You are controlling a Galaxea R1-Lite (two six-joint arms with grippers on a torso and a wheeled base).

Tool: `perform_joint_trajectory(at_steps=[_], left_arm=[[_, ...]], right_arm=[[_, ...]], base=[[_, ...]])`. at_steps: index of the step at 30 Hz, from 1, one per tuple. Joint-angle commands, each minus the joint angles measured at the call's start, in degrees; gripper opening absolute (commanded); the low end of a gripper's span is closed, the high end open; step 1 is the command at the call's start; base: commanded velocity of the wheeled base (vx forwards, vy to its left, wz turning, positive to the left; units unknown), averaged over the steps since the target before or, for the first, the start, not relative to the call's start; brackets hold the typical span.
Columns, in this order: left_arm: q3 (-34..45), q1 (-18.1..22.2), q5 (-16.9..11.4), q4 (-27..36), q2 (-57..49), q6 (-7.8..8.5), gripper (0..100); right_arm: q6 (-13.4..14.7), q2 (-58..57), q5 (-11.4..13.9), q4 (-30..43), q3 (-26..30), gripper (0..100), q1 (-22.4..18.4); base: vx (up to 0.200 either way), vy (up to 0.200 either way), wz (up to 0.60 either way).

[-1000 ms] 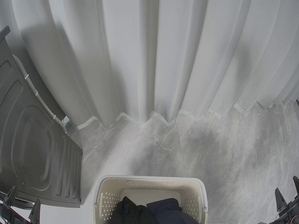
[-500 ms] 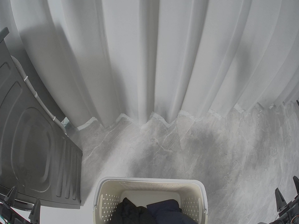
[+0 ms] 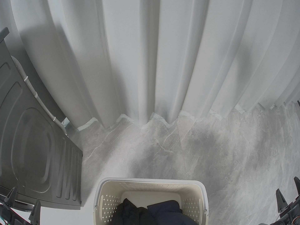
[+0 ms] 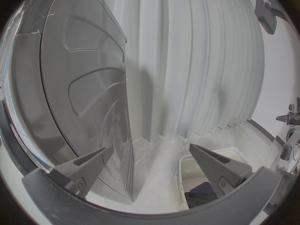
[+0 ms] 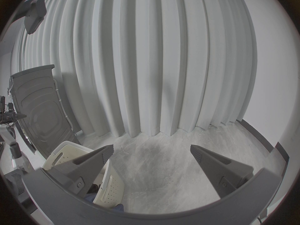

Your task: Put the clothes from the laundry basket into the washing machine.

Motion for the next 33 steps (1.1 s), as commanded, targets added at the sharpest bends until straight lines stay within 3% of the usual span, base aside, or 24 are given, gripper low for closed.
perform_joint_trajectory(at_steps=[1, 33], left_arm=[[0.92, 0.0, 0.01, 0.0, -0.86, -0.1, 100], [0.92, 0.0, 0.01, 0.0, -0.86, 0.08, 100]], right_arm=[[-0.04, -0.93, 0.01, -0.01, 0.92, 100, 0.0], [0.05, -0.93, 0.01, -0.01, 0.92, 100, 0.0]], base=[[0.0, 0.0, 0.0], [-0.188, 0.0, 0.0]])
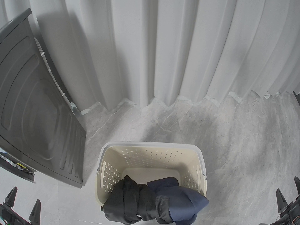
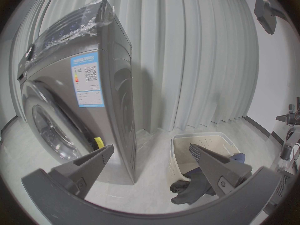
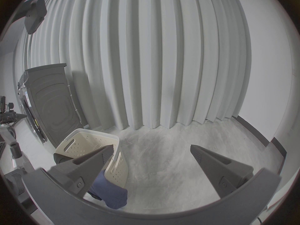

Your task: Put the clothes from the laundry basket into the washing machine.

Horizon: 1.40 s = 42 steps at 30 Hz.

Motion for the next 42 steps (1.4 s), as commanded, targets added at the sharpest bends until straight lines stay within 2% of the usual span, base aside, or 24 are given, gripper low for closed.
perform_joint_trajectory(at_steps=[1, 21, 27, 42], left_arm=[[0.92, 0.0, 0.01, 0.0, -0.86, 0.0, 100], [0.92, 0.09, 0.01, 0.0, -0.86, 0.09, 100], [0.92, 0.0, 0.01, 0.0, -0.86, 0.0, 100], [0.92, 0.0, 0.01, 0.0, -0.86, -0.08, 100]], right_arm=[[-0.01, -0.93, 0.04, -0.01, 0.92, 100, -0.02], [-0.01, -0.93, 0.04, -0.01, 0.92, 100, -0.02], [-0.01, -0.93, 0.04, -0.01, 0.92, 100, -0.02], [-0.01, -0.93, 0.04, -0.01, 0.92, 100, -0.02]], base=[[-0.2, 0.0, 0.0], [-0.2, 0.0, 0.0], [0.0, 0.0, 0.0], [0.0, 0.2, 0.0]])
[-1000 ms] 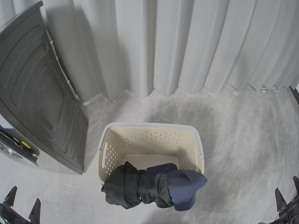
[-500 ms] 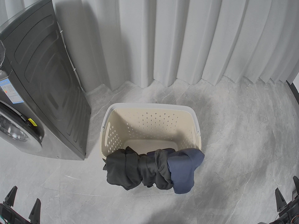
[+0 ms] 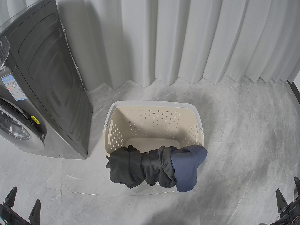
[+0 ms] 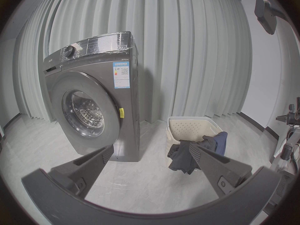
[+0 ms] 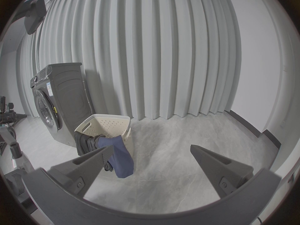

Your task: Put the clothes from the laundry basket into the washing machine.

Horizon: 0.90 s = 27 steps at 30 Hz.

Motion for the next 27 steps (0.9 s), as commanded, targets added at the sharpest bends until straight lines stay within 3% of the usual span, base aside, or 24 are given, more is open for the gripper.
perform_joint_trajectory(at_steps=[1, 27], left_arm=[[0.92, 0.0, -0.1, 0.0, -0.86, -0.01, 100], [0.92, 0.0, -0.02, 0.0, -0.86, -0.01, 100]], right_arm=[[-0.01, -0.93, 0.01, -0.01, 0.92, 100, 0.07], [-0.01, -0.93, 0.01, -0.01, 0.92, 100, -0.02]], base=[[0.0, 0.2, 0.0], [0.0, 0.2, 0.0]])
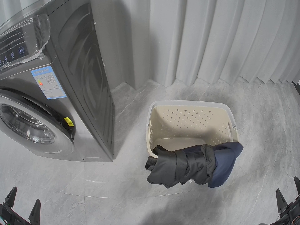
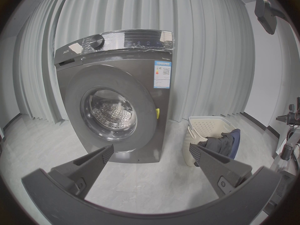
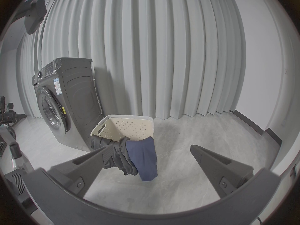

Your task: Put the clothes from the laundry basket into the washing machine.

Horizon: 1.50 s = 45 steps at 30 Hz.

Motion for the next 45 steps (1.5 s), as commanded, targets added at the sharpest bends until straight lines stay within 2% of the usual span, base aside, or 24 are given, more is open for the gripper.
perform_joint_trajectory(at_steps=[1, 30, 45], left_arm=[[0.92, 0.0, 0.01, -0.02, -0.86, -0.01, 100], [0.92, 0.0, -0.08, -0.02, -0.86, -0.01, 100], [0.92, 0.0, -0.08, -0.02, -0.86, -0.01, 100]], right_arm=[[-0.01, -0.93, 0.01, -0.01, 0.92, 100, -0.02], [-0.01, -0.93, 0.01, -0.01, 0.92, 100, -0.02], [-0.01, -0.93, 0.01, -0.01, 0.92, 100, -0.02]], base=[[0.0, 0.2, 0.0], [0.0, 0.2, 0.0], [0.0, 0.0, 0.0]])
